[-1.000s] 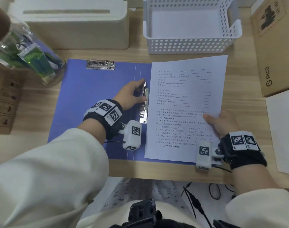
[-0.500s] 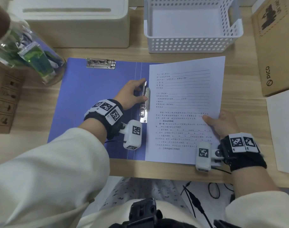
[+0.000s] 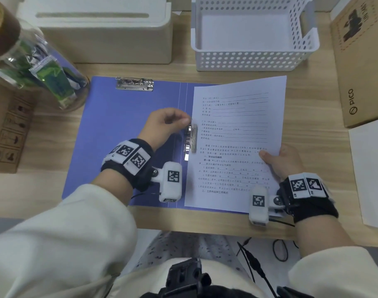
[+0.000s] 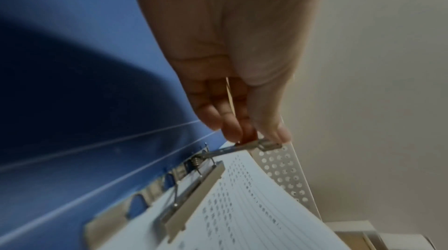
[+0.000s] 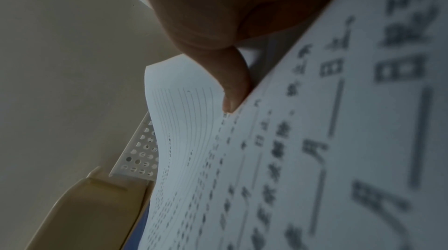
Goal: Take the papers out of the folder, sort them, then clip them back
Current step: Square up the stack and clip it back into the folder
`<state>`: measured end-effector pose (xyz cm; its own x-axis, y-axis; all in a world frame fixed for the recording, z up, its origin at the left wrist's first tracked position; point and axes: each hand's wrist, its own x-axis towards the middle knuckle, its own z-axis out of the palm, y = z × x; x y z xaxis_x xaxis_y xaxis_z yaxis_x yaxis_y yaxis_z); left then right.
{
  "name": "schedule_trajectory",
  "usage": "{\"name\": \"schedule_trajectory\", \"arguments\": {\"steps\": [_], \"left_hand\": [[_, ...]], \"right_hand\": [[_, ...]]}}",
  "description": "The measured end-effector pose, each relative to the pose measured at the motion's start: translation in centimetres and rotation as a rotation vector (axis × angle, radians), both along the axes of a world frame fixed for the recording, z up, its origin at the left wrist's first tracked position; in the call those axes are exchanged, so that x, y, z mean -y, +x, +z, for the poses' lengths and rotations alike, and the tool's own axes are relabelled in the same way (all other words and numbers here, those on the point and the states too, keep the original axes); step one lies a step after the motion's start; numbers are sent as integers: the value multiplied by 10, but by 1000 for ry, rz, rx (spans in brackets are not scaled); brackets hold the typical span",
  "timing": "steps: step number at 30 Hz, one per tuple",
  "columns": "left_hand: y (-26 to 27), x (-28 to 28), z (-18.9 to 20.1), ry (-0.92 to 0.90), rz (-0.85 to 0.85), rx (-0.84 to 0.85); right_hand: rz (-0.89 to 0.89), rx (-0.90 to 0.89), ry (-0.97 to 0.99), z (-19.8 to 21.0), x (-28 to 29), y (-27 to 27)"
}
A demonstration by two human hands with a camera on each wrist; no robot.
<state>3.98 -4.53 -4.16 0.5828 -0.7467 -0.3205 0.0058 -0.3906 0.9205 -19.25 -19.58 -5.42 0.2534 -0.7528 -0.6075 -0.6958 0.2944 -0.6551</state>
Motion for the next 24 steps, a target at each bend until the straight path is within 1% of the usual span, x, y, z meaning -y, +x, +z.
{"name": "schedule_trajectory", "arguments": {"steps": [2,4,7,12,15,16,19,20,22,24], "left_hand": [[-6,-12,3,23,-19,-50],[-12,-21,4,59,-61,-63],[-16,-27,2,102,-106,-49],[-20,-24,1,128,-91,-14],[-21,-24,0,175,-118,19],[-21,-24,-3,215,-132,83],[-25,-24,-13,430,-195,435],[-27,-25,-15,479,-197,517],[-32,-26,-20,510,-192,592],[-34,-27,-25,524,-193,623]], "right_hand": [[16,-8,-7,1,0,0],[34,-17,-4,2,0,0],[34,-11,15,4,1,0],[42,-15,0,4,0,0],[64,-22,-20,4,0,0],[71,-24,-28,3,0,-1],[72,-30,-40,2,0,-1],[74,-30,-48,1,1,-1],[79,-32,-55,1,0,-1],[80,-37,-56,3,-1,-1]]}}
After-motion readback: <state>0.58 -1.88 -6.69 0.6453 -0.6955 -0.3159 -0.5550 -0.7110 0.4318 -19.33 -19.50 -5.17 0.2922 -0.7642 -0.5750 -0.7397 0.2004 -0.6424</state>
